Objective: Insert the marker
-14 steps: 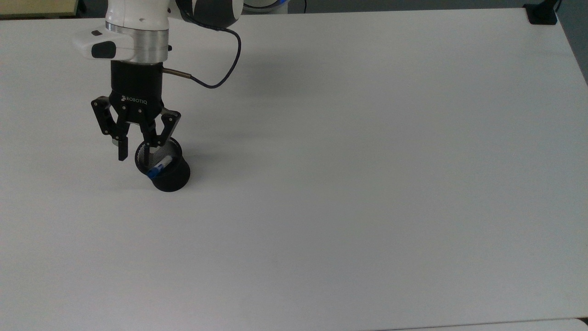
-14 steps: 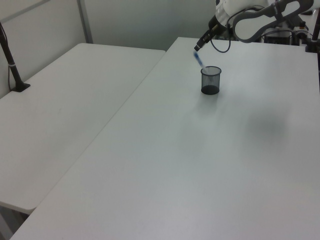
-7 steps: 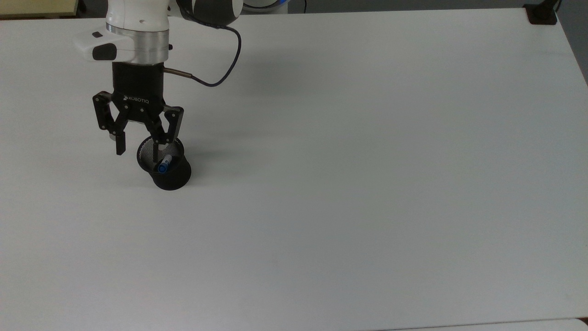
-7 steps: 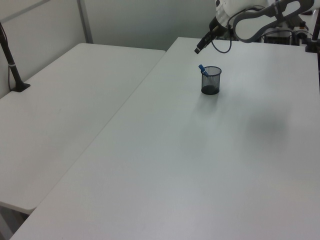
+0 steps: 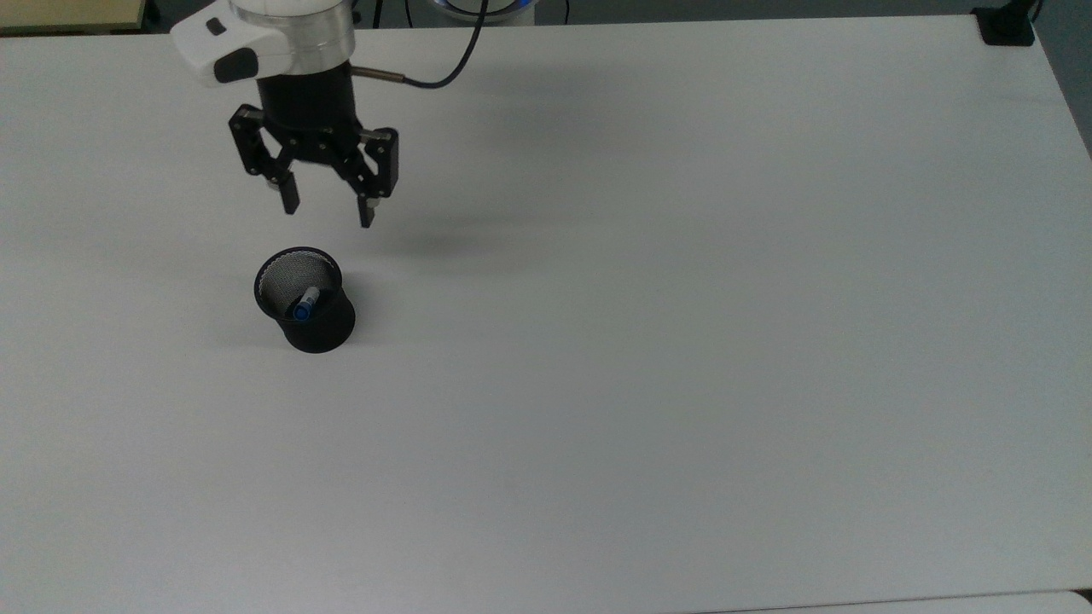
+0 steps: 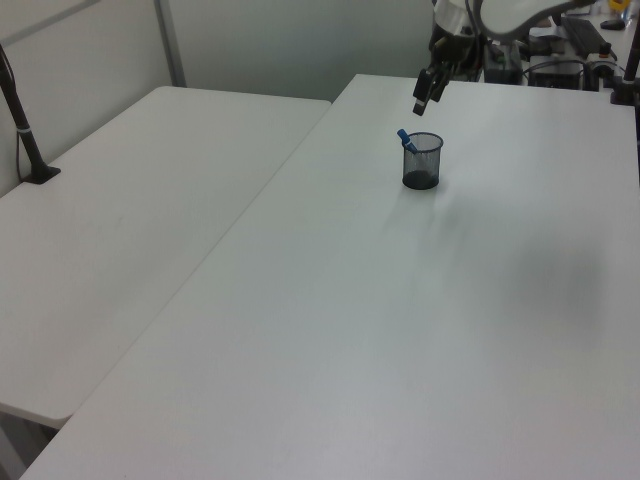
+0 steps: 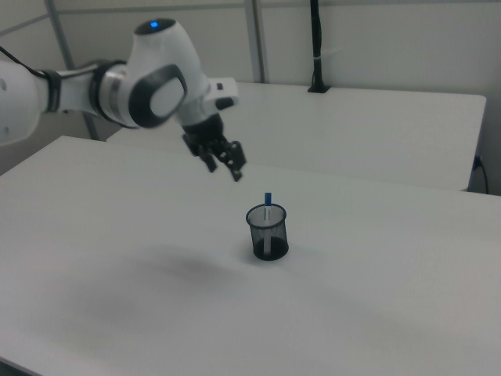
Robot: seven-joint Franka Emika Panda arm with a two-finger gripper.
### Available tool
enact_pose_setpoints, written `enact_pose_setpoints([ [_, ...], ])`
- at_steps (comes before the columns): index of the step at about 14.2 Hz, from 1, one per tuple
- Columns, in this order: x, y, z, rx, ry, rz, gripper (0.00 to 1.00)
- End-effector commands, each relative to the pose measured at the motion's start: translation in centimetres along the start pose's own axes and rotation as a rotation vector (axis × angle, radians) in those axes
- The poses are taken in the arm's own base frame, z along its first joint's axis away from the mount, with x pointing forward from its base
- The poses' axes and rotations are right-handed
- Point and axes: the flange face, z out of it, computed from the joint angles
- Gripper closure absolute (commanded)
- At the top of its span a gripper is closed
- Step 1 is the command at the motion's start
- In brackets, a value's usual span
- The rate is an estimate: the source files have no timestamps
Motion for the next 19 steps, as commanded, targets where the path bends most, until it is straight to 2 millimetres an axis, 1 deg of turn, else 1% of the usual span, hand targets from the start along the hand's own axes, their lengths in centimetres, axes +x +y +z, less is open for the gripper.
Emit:
enact_pose_setpoints([
  [1, -1.4, -5.3, -2.7, 0.025, -0.216, -0.043, 0.19],
  [3, -2.3, -6.6, -4.3, 0.020, -0.325, -0.071, 0.13],
  [5, -3.5, -8.5, -6.1, 0.006, -0.422, -0.114, 0.00],
  [6, -4.0, -8.8, -6.6, 0.001, -0.454, -0.126, 0.00],
  [7, -4.6, -9.2, -6.4, -0.006, -0.485, -0.138, 0.00],
  [9, -4.7, -9.2, -6.1, -0.021, -0.489, -0.143, 0.00],
  [12, -4.7, -8.4, -7.8, -0.019, -0.462, -0.129, 0.00],
  [15, -4.5, -8.1, -7.6, -0.016, -0.454, -0.120, 0.00],
  [19, -4.1, -7.5, -8.0, -0.015, -0.434, -0.108, 0.00],
])
